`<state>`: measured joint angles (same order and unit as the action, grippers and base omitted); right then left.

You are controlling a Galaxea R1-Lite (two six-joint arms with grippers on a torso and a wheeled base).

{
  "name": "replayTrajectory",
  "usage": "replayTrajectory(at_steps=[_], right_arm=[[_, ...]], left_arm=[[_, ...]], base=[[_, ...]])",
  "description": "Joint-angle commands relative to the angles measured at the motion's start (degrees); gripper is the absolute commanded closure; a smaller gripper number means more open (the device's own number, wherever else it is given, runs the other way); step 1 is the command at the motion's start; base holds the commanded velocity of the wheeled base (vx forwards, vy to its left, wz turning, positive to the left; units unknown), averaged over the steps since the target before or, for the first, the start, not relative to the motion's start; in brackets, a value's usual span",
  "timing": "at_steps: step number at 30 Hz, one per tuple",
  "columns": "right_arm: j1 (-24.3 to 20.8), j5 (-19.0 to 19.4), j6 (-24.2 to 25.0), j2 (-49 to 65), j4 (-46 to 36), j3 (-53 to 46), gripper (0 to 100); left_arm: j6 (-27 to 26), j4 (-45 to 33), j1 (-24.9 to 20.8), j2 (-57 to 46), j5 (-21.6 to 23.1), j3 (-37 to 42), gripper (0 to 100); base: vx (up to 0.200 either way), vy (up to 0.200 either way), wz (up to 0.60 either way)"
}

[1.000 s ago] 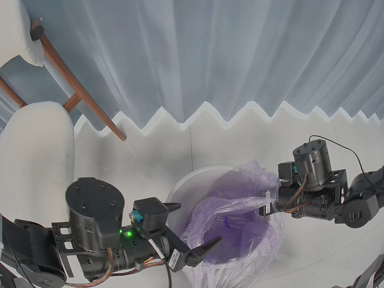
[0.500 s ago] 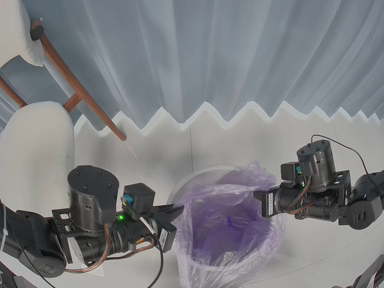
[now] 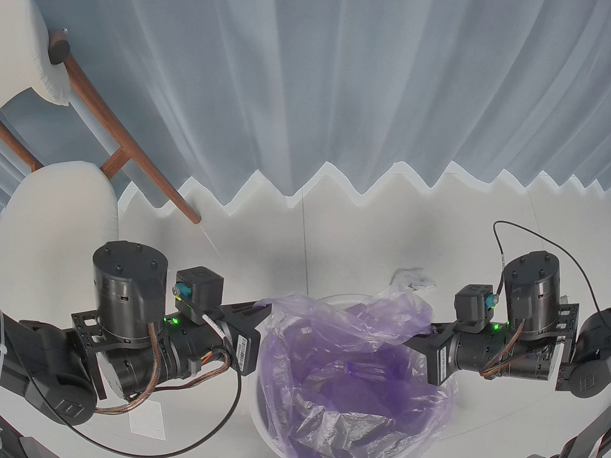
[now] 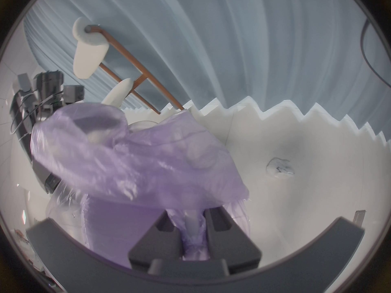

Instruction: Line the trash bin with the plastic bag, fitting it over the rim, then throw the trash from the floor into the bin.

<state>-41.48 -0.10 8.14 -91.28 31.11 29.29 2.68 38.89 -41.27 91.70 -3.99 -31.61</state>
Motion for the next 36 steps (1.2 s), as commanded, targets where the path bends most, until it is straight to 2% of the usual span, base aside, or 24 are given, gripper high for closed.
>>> replayTrajectory(at_steps=[1,10,16,24,30,36], right_arm=[[-0.7,0.7,-0.4,1.5,0.4,-1.7,100],[-0.4,0.8,-0.2,2.6,3.6,-1.4,100],[1.5,2.3,0.3,4.7,4.6,-1.1,100],[3.1,2.6,0.5,5.0,4.8,0.1,100],[4.0,2.6,5.0,5.5,5.6,1.6,100],[3.8,2.8,9.2,6.2,5.7,2.2,100]], left_arm=[[0.0,0.0,0.3,-0.1,0.0,0.1,100],[0.8,0.0,0.3,-1.3,0.0,2.2,100],[0.8,0.0,0.3,-3.4,0.2,7.2,100],[0.8,0.0,0.4,-4.8,0.2,8.3,100],[0.7,0.0,0.4,-5.8,0.4,11.3,100],[0.4,0.0,0.7,-6.0,2.8,12.6,100]], base=[[0.000,0.000,0.00],[0.000,0.000,0.00],[0.000,0.000,0.00],[0.000,0.000,0.00],[0.000,0.000,0.00],[0.000,0.000,0.00]])
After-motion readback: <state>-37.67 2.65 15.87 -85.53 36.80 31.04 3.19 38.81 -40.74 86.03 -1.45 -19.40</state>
